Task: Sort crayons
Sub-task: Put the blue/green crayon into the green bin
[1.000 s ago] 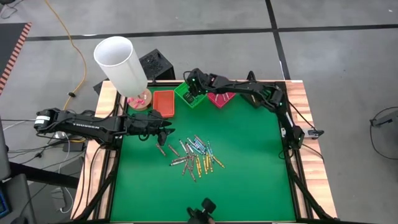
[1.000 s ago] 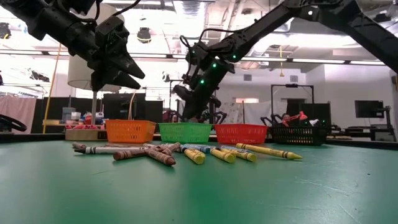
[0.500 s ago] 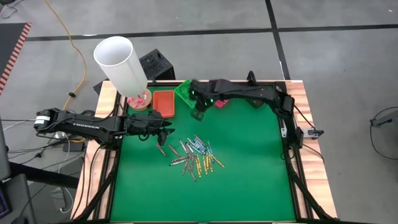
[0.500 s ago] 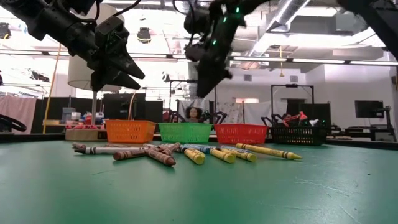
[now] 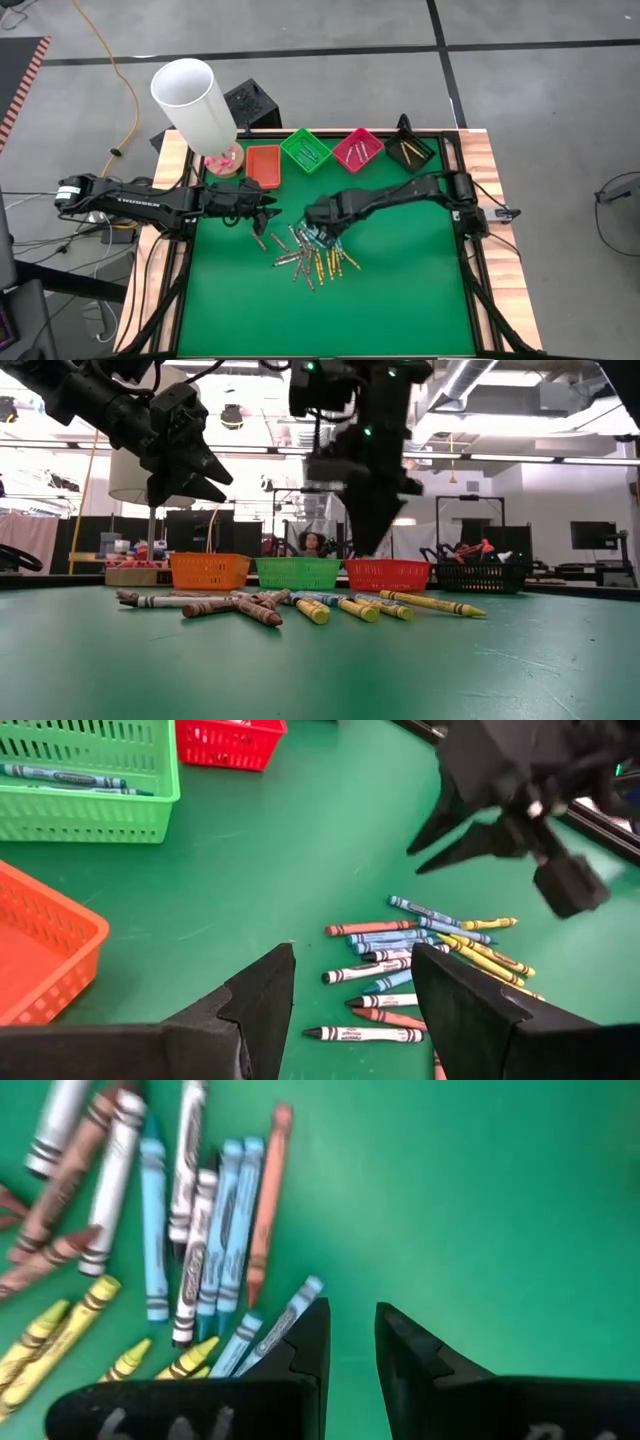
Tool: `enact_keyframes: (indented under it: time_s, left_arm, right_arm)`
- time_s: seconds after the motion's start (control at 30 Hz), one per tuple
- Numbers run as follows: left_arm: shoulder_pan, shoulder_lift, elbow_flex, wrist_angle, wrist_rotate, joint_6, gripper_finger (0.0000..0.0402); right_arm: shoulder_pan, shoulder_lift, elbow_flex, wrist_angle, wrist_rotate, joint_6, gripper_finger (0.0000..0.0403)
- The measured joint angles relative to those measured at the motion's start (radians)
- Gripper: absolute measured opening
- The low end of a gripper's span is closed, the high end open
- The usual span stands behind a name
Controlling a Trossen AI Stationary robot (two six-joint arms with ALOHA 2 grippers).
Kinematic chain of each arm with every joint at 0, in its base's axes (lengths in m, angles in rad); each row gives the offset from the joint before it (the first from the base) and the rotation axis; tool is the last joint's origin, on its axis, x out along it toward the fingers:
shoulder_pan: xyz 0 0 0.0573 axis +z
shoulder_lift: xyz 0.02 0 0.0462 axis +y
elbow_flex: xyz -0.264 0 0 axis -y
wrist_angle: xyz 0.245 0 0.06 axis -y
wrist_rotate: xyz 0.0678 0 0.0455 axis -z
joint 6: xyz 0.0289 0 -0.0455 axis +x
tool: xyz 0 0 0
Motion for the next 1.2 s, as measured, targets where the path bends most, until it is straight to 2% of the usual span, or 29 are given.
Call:
enact_keyframes:
  time_s: [0.27,0.57,0.9,1.2]
  left_arm:
    - [0.0,0.0,0.0,0.003,0.001,-0.001,0.0192]
    - [0.0,0.0,0.0,0.004,0.0,-0.007,0.0192]
    - [0.0,0.0,0.0,0.005,-0.001,-0.008,0.0192]
    - [0.0,0.0,0.0,0.004,0.007,-0.013,0.0192]
  right_arm:
    - [0.012,0.0,-0.155,0.205,-0.02,0.082,0.0078]
    - [0.01,-0.001,-0.17,0.215,-0.024,0.083,0.0094]
    - [0.065,-0.105,-0.17,0.2,0.0,-0.048,0.0129]
    - [0.06,-0.082,-0.172,0.196,-0.026,-0.126,0.0162]
